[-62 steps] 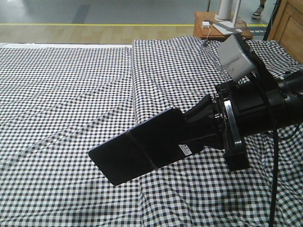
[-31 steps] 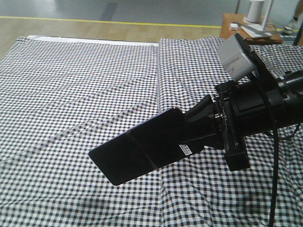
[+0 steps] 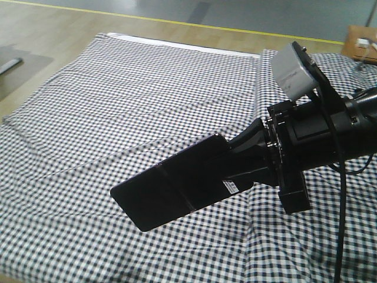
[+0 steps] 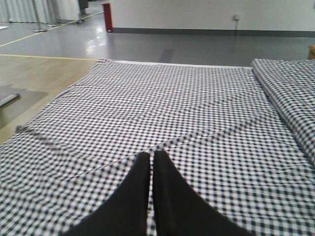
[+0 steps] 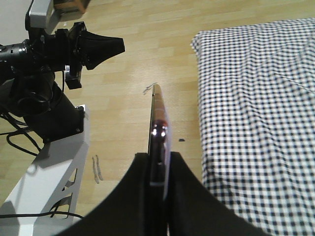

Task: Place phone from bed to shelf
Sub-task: 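Turn the base away from the bed holding the phone in the right gripper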

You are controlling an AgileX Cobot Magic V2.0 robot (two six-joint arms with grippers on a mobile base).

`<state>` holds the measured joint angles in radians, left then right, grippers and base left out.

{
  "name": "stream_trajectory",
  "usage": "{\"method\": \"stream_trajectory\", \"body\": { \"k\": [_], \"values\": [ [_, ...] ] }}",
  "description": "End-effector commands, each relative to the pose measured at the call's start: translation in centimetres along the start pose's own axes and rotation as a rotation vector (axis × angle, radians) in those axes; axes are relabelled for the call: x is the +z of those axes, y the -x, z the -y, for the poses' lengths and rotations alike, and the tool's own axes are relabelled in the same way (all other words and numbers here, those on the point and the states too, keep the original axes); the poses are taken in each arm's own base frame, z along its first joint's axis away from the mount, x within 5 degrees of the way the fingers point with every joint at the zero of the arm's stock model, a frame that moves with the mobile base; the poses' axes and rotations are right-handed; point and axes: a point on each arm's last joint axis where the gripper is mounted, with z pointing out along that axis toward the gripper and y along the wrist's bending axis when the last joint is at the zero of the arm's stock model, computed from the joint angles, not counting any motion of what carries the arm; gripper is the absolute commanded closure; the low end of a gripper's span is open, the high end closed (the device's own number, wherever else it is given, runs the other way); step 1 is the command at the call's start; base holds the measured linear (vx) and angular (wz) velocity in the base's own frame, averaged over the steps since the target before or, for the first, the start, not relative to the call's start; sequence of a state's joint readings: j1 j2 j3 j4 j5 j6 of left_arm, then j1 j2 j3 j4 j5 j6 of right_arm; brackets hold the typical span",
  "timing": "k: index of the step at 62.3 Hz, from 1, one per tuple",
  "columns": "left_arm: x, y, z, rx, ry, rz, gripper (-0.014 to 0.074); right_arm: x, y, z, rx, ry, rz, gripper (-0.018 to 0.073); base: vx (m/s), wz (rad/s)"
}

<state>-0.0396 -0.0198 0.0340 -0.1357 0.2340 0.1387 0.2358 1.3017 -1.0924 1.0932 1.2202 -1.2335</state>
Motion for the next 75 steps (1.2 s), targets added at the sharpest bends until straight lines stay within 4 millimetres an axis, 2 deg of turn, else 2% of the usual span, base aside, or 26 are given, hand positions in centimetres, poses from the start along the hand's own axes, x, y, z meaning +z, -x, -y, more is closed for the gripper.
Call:
{"method": "stream_trajectory", "body": {
  "k": [1, 75],
  "values": [
    [-0.05, 0.62, -0.08, -0.013, 0.009, 0.074, 0.0596, -0.87, 1.40, -1.70, -0.018, 0.079, 0.083, 0.0560, -0.11, 0.41],
    [-0.05, 0.62, -0.08, -0.013, 0.009, 0.074, 0.0596, -0.87, 1.40, -1.70, -0.018, 0.079, 0.083, 0.0560, -0.11, 0.41]
  ]
}}
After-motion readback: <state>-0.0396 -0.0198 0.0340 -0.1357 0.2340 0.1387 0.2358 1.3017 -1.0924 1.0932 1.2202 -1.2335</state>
